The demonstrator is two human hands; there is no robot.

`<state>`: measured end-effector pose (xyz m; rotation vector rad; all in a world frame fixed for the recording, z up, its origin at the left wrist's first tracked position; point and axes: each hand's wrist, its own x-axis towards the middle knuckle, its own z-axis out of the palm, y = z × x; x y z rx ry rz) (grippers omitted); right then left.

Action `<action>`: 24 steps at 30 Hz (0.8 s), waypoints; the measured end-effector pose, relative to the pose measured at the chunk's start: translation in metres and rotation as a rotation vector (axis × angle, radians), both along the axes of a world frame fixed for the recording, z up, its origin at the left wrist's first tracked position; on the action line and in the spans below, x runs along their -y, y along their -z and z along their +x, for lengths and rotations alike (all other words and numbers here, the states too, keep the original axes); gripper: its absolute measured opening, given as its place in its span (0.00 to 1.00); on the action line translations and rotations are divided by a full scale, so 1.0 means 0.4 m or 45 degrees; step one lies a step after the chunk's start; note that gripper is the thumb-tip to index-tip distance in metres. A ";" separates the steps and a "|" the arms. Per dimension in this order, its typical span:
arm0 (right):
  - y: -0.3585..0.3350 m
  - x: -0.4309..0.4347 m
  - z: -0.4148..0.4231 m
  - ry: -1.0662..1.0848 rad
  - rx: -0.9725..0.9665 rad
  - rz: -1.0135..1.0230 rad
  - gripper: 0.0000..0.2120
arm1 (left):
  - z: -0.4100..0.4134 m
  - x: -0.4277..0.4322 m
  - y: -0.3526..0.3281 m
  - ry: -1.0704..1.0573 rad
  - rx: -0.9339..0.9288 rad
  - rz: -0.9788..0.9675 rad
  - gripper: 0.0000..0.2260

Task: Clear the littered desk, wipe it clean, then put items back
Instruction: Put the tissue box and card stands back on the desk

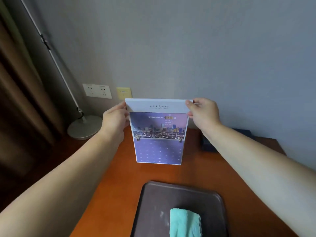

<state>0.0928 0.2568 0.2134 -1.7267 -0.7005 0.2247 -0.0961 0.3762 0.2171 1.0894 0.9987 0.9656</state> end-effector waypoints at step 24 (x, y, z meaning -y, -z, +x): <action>0.063 -0.240 0.258 0.246 -0.188 -0.107 0.06 | 0.318 -0.291 0.087 0.372 -0.041 0.017 0.22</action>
